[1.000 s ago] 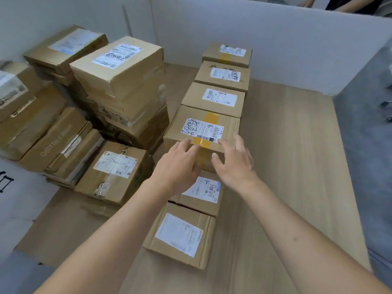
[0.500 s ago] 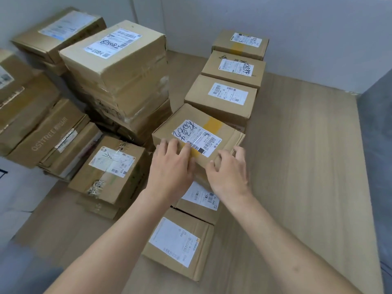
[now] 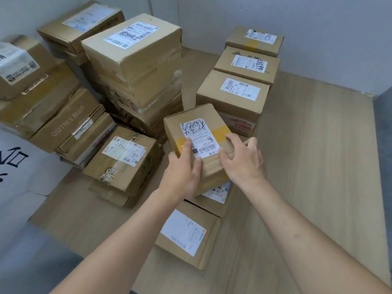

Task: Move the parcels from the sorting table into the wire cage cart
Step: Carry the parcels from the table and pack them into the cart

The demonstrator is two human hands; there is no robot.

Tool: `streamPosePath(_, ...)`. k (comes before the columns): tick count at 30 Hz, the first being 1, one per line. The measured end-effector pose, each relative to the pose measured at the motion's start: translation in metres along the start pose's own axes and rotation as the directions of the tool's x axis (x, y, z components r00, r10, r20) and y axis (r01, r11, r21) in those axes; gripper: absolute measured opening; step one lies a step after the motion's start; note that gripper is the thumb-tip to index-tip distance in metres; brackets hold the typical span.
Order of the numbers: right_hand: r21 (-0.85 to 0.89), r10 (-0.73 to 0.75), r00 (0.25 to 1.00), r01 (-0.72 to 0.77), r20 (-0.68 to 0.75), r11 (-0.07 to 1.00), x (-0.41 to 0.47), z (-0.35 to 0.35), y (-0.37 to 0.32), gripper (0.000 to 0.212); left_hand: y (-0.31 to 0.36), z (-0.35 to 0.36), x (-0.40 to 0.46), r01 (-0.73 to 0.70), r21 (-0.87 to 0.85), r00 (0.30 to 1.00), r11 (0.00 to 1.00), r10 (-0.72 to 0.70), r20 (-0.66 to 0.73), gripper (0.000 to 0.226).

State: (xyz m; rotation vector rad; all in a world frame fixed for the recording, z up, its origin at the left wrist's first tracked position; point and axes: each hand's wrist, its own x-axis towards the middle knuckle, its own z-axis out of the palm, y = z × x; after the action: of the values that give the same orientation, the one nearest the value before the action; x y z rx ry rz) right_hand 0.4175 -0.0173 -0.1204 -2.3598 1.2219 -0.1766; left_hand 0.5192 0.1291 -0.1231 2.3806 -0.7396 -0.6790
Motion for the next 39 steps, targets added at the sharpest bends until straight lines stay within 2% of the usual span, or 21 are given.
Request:
streamPosePath(5,0.259,-0.099,0.991,0.072,0.09,0.963,-0.024,0.008,0.021,0.052,-0.016,0.003,-0.014,-0.047,-0.113,0.999,0.993,0.048,0.003,0.068)
streamPosePath(7,0.313,-0.153,0.982,0.111,0.112,0.943,-0.032,0.011,0.023,0.05,-0.021,0.002,-0.018,-0.08,-0.142,0.997,0.987,0.082,0.003,0.068)
streamPosePath(9,0.324,-0.185,0.979,0.15,0.08,0.934,-0.038,0.014,0.021,0.051,-0.022,0.0,-0.022,-0.104,-0.155,0.994,0.982,0.106,0.0,0.067)
streamPosePath(14,0.371,-0.149,0.989,0.139,-0.003,0.918,-0.061,0.011,0.009,0.052,-0.028,-0.014,-0.033,-0.187,-0.16,0.982,0.969,0.185,-0.026,0.065)
streamPosePath(24,0.372,-0.16,0.986,0.165,-0.046,0.914,-0.113,-0.008,-0.012,0.055,-0.038,-0.046,-0.074,-0.319,-0.19,0.948,0.928,0.31,-0.079,0.063)
streamPosePath(34,0.362,-0.325,0.945,0.318,-0.043,0.876,-0.152,-0.007,-0.017,0.065,-0.054,-0.05,-0.145,-0.26,-0.176,0.952,0.949,0.222,-0.21,0.064)
streamPosePath(39,0.376,-0.461,0.888,0.425,0.006,0.823,-0.182,-0.008,-0.015,0.065,-0.066,-0.038,-0.202,-0.179,-0.182,0.945,0.967,0.118,-0.304,0.065)
